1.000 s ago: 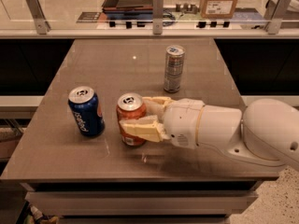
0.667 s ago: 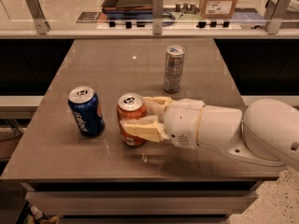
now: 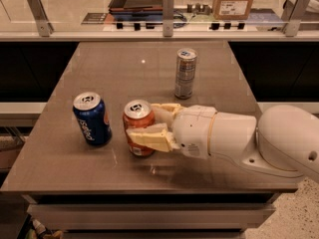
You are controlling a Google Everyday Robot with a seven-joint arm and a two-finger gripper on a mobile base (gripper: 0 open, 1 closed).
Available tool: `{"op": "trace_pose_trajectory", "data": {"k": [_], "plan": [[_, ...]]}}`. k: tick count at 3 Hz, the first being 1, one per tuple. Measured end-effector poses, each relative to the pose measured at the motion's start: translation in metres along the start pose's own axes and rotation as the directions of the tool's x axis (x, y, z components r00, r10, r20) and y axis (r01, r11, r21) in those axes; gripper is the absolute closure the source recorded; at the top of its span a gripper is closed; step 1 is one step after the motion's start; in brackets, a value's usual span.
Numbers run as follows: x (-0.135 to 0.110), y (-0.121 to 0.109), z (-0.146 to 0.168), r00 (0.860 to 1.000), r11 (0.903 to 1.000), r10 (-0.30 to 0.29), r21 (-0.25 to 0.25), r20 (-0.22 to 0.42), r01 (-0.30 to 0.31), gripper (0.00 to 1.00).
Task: Move coke can near pepsi can
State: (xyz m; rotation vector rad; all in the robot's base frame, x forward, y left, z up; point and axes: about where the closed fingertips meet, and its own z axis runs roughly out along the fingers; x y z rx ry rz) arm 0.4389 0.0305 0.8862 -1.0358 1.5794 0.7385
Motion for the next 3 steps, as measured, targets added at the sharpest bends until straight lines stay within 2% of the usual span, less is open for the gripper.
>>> {"op": "trace_pose_trajectory", "data": {"k": [1, 2, 3], "plan": [[-0.0011, 0.0016, 0.0013, 1.000, 1.0000, -0.003, -0.003, -0.001, 0.003, 0.35], [-0.0025, 0.0037, 0.0030, 1.000, 0.9999, -0.008, -0.006, -0.003, 0.008, 0.05], [-0.0030, 0.0045, 0.0036, 1.000, 0.9999, -0.010, -0.008, -0.004, 0.010, 0.00]]}}
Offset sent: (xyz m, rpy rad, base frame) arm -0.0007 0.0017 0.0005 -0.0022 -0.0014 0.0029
